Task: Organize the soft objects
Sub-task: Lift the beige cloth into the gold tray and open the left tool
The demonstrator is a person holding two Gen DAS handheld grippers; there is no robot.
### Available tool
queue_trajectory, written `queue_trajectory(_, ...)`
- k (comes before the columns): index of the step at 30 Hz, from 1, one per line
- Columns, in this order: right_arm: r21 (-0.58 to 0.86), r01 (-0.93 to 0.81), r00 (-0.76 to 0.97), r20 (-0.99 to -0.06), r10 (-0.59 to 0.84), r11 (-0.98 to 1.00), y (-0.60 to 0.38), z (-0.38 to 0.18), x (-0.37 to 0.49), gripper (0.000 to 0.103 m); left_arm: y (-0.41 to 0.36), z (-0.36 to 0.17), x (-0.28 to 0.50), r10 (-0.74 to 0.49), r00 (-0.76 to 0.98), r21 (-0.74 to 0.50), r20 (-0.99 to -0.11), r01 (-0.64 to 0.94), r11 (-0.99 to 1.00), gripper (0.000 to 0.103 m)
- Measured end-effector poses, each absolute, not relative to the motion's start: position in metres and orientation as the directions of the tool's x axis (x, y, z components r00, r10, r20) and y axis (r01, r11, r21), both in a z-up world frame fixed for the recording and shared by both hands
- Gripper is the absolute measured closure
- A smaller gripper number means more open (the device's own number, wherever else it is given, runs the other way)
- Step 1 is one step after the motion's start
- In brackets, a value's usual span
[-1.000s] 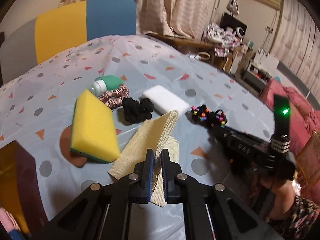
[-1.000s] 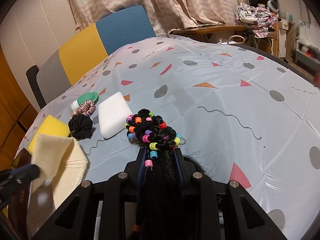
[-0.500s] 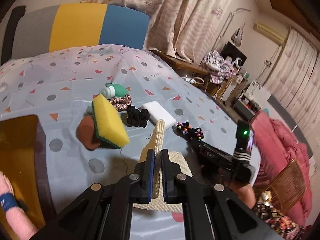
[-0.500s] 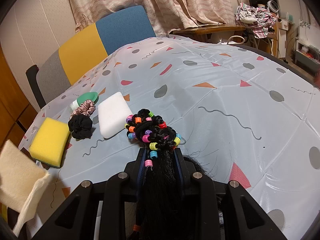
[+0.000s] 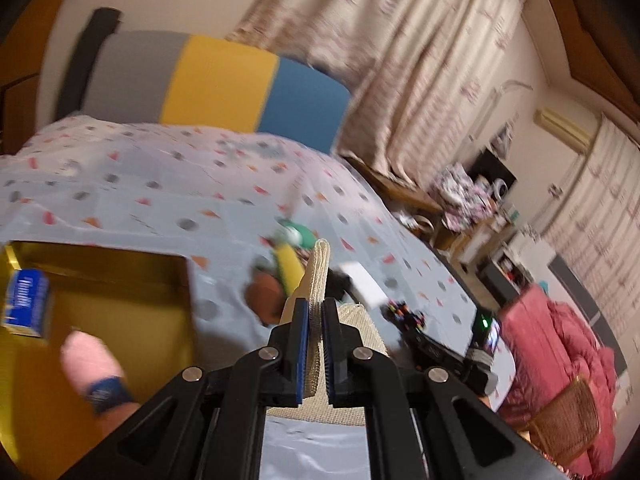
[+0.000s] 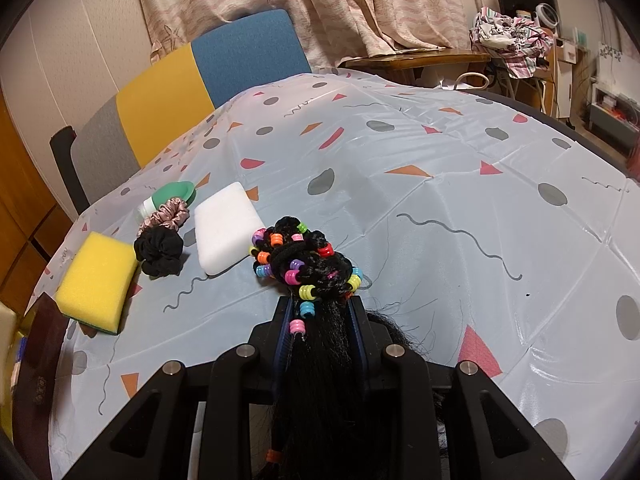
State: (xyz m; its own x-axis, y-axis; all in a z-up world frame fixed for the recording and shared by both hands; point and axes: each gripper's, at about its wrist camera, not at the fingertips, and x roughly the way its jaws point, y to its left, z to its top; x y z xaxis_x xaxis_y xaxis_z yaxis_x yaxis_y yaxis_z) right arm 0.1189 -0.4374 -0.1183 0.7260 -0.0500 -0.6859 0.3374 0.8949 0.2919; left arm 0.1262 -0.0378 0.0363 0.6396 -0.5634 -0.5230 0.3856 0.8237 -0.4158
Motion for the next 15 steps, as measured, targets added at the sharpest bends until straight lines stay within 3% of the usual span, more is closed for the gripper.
queue_trajectory(15,0.207,0.337,0.696,-0.712,-0.095,0.918,-0.426,-0.116,0.124,0.075,0.109,0.03,0.123,-0.308,0.786,-0.354,-0.536,0.122,0.927,0.098)
